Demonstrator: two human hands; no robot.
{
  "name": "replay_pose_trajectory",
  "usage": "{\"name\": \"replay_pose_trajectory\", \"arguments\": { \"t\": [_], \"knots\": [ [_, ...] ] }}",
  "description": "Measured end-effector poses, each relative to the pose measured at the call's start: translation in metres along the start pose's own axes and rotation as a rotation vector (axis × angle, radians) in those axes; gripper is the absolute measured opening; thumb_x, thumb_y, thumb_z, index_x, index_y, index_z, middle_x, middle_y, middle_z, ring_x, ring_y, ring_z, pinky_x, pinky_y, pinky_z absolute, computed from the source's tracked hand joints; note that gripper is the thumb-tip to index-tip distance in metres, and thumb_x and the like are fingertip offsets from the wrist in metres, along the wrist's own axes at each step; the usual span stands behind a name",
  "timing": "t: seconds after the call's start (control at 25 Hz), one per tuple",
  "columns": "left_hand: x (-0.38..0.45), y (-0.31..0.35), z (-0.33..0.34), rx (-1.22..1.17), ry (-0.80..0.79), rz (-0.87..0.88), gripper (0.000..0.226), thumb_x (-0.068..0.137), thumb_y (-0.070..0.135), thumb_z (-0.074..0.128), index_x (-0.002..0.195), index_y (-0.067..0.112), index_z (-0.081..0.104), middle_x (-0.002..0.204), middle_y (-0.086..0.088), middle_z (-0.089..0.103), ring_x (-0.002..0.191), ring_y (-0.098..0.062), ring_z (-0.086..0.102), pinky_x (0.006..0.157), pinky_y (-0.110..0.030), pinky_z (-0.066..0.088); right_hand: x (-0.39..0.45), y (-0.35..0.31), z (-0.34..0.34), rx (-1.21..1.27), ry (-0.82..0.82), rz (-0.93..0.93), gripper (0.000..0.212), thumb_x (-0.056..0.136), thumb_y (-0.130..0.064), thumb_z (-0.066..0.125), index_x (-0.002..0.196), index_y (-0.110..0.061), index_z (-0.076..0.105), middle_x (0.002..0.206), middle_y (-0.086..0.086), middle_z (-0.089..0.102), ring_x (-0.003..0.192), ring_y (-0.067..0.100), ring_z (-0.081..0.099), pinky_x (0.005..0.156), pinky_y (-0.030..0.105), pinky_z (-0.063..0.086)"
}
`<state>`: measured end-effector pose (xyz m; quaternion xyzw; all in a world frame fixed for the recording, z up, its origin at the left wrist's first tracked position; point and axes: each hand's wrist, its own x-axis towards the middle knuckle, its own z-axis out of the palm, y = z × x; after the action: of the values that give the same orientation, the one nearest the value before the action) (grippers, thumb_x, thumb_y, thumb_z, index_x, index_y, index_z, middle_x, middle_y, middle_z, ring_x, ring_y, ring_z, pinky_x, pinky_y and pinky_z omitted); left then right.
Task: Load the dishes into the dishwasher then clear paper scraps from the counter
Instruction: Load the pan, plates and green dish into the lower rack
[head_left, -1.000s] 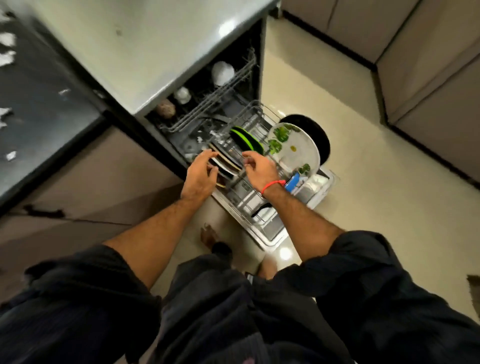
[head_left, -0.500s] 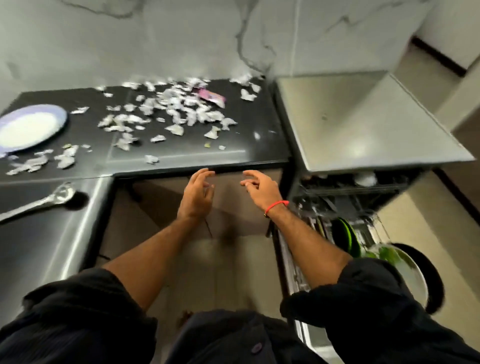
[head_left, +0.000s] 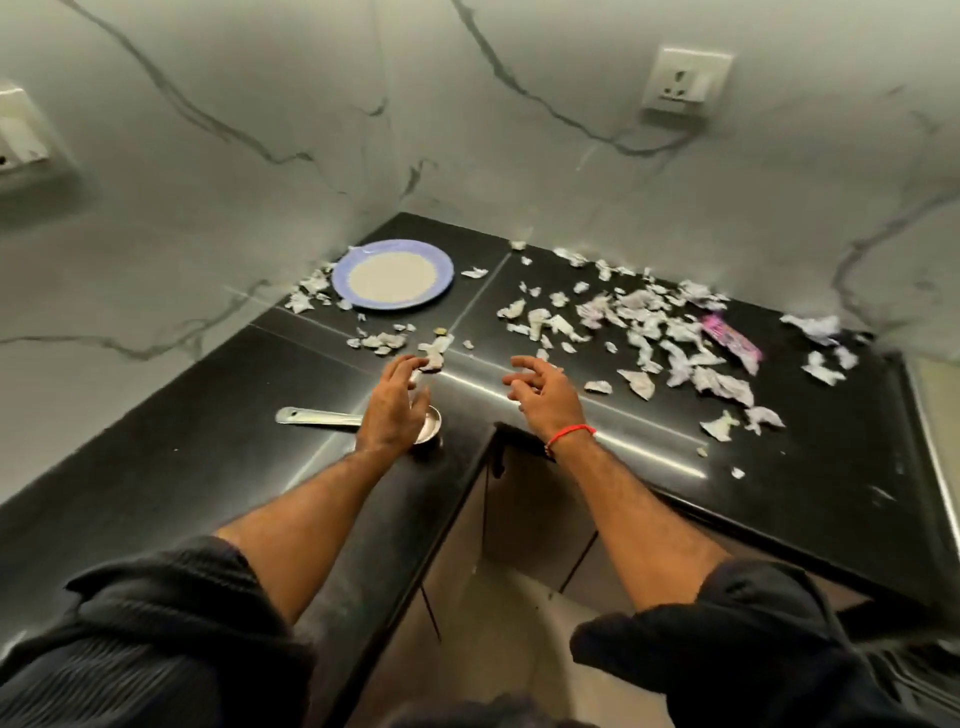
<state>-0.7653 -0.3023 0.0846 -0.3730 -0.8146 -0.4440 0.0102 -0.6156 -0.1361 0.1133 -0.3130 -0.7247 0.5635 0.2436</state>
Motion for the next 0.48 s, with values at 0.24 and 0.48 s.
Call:
{"name": "replay_pose_trajectory", "arguments": {
  "t": [0.24, 0.48],
  "knots": [
    [0.038, -0.039, -0.01, 0.055, 0.08, -0.105, 0.044, 0.089, 0.001, 0.065, 0.131, 0.012, 0.059, 0.137, -0.007, 0.052, 0.116, -0.022, 0.059, 0.1, -0.033, 0.052, 0.08, 0.006, 0.049, 0.037, -0.109, 0.029, 0.03, 0.09, -0.004, 0.056, 0.116, -0.016, 0.065, 0.096, 0.003, 0.074, 0.078, 0.012, 0.069, 0.075, 0.032, 0.058],
    [0.102, -0.053, 0.009, 0.128, 0.112, -0.282, 0.045, 0.089, 0.006, 0.068, 0.132, 0.011, 0.056, 0.134, -0.007, 0.054, 0.119, -0.025, 0.059, 0.107, -0.041, 0.048, 0.183, 0.011, 0.074, 0.26, -0.161, 0.218, 0.023, 0.091, -0.001, 0.056, 0.111, -0.013, 0.06, 0.103, 0.015, 0.07, 0.081, 0.023, 0.068, 0.075, 0.04, 0.058]
  ]
}}
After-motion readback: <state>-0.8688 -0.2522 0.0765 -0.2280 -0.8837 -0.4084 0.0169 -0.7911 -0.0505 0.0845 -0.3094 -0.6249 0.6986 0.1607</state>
